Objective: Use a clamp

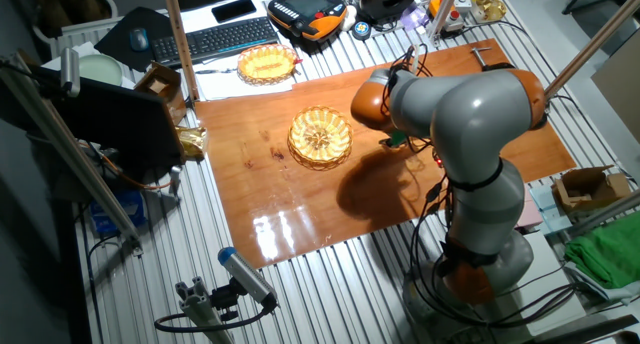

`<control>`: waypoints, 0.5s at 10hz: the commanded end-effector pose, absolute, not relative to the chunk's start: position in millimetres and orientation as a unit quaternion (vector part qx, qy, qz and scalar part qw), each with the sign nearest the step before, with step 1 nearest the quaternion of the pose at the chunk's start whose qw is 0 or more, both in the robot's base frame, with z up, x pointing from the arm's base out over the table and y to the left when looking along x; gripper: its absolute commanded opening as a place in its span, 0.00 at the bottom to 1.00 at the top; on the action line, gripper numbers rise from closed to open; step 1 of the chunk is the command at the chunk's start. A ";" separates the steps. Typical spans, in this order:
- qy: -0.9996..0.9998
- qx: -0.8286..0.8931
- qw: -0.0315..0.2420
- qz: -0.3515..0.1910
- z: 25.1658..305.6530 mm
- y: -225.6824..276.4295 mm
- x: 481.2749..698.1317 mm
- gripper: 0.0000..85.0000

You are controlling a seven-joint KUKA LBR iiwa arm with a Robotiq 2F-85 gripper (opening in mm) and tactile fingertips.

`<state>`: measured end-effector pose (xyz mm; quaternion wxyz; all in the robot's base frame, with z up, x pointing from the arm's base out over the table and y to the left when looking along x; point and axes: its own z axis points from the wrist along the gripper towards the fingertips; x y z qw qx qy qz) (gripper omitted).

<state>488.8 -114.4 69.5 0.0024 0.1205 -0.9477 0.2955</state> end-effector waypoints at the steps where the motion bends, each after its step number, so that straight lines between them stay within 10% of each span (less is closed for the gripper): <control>1: -0.948 0.121 0.001 0.296 69.5 -114.4 488.8 0.54; 5: -0.945 0.136 -0.004 0.298 70.2 -115.2 489.9 0.54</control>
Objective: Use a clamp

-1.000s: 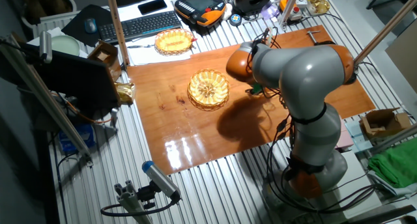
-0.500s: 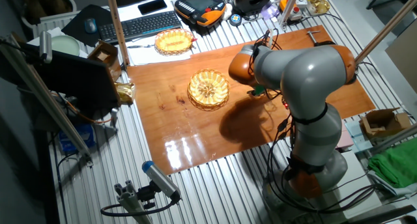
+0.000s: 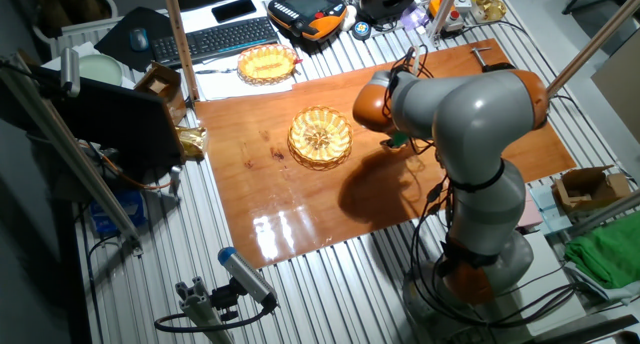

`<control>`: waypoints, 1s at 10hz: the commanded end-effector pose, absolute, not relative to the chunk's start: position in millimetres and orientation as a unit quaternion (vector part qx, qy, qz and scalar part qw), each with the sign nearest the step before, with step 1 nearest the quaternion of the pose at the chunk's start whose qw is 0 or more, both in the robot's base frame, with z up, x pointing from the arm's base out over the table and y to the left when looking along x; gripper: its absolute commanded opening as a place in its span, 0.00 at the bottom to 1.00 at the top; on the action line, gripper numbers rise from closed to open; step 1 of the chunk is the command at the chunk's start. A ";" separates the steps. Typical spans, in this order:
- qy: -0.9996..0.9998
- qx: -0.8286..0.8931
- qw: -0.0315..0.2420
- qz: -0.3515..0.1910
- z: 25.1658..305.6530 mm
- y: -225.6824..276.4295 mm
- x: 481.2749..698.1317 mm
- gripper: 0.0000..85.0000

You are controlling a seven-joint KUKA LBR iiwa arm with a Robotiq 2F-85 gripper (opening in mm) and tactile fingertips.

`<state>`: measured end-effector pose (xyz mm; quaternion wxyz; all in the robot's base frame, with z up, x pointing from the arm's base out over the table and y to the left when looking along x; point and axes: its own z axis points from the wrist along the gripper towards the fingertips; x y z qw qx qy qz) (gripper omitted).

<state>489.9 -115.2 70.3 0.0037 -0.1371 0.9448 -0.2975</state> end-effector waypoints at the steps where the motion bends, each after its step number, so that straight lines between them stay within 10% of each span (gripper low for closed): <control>1: 0.945 -0.140 0.003 -0.296 70.3 -115.3 490.0 0.53; 10: 0.945 -0.146 0.006 -0.292 68.6 -117.4 488.7 0.45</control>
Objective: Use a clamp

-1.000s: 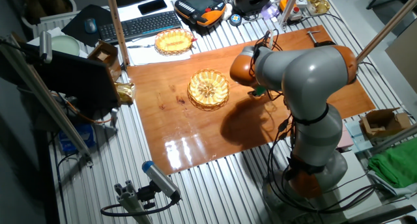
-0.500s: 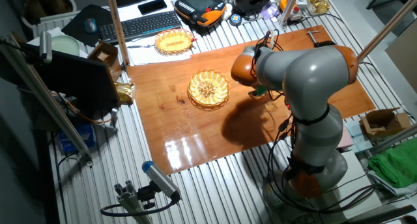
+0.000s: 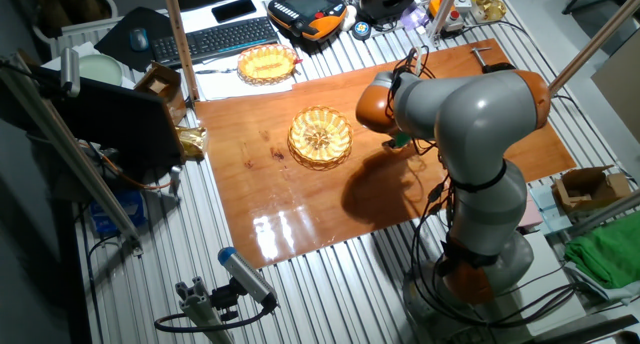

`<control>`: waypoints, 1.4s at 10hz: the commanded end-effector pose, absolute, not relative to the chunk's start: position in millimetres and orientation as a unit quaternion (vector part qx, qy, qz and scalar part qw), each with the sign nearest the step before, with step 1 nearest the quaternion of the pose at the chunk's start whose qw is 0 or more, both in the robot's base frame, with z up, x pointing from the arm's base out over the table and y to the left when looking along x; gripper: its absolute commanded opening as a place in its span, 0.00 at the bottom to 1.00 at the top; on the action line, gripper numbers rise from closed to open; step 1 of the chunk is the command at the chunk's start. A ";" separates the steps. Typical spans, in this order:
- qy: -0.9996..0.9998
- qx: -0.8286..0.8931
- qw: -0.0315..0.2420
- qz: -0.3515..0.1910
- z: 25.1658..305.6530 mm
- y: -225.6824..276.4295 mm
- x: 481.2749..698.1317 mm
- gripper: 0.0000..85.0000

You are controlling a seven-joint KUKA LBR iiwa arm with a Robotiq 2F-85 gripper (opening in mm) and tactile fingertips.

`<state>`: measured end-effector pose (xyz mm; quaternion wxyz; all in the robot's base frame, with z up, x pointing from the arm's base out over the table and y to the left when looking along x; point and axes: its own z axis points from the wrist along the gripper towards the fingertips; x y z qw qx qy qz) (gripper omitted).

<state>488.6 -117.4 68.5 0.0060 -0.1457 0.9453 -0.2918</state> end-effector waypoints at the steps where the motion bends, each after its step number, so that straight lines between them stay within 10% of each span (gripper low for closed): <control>1: 0.945 -0.146 0.006 -0.291 68.6 -117.5 488.6 0.44; 14: 0.945 -0.155 0.006 -0.289 71.2 -117.2 490.2 0.18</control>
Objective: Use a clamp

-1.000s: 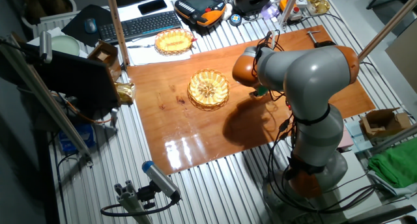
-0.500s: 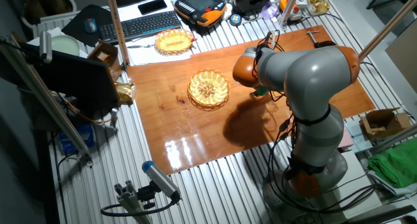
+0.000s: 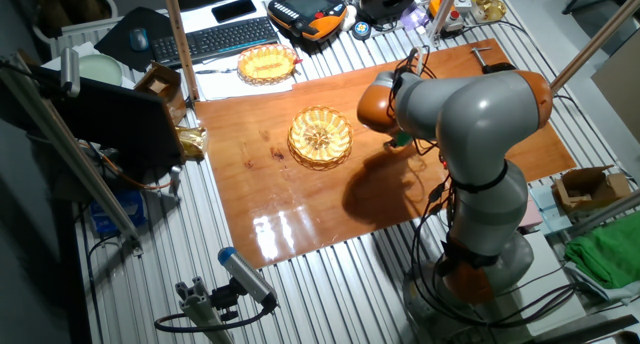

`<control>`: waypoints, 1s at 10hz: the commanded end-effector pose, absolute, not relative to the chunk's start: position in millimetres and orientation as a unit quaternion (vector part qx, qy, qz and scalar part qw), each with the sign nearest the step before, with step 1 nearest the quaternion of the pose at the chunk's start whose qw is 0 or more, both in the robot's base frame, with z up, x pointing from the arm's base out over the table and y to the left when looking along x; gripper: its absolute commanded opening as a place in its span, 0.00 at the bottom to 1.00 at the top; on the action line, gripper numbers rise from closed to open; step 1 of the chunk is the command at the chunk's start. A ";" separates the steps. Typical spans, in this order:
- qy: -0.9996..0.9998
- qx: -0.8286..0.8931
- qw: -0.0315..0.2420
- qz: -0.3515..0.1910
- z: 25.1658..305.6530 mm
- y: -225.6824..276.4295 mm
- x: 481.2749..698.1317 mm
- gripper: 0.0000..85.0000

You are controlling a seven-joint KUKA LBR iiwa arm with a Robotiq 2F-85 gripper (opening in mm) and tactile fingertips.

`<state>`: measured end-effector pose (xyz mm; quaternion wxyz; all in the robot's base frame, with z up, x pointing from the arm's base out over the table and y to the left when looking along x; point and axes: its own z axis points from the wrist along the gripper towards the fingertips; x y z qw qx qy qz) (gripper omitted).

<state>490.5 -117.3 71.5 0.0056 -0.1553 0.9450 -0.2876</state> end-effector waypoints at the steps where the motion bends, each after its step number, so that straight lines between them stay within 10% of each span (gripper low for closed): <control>1: 0.945 -0.155 0.005 -0.287 72.7 -117.8 490.8 0.18; 10: 0.948 -0.154 -0.012 -0.278 90.4 -116.3 491.9 0.16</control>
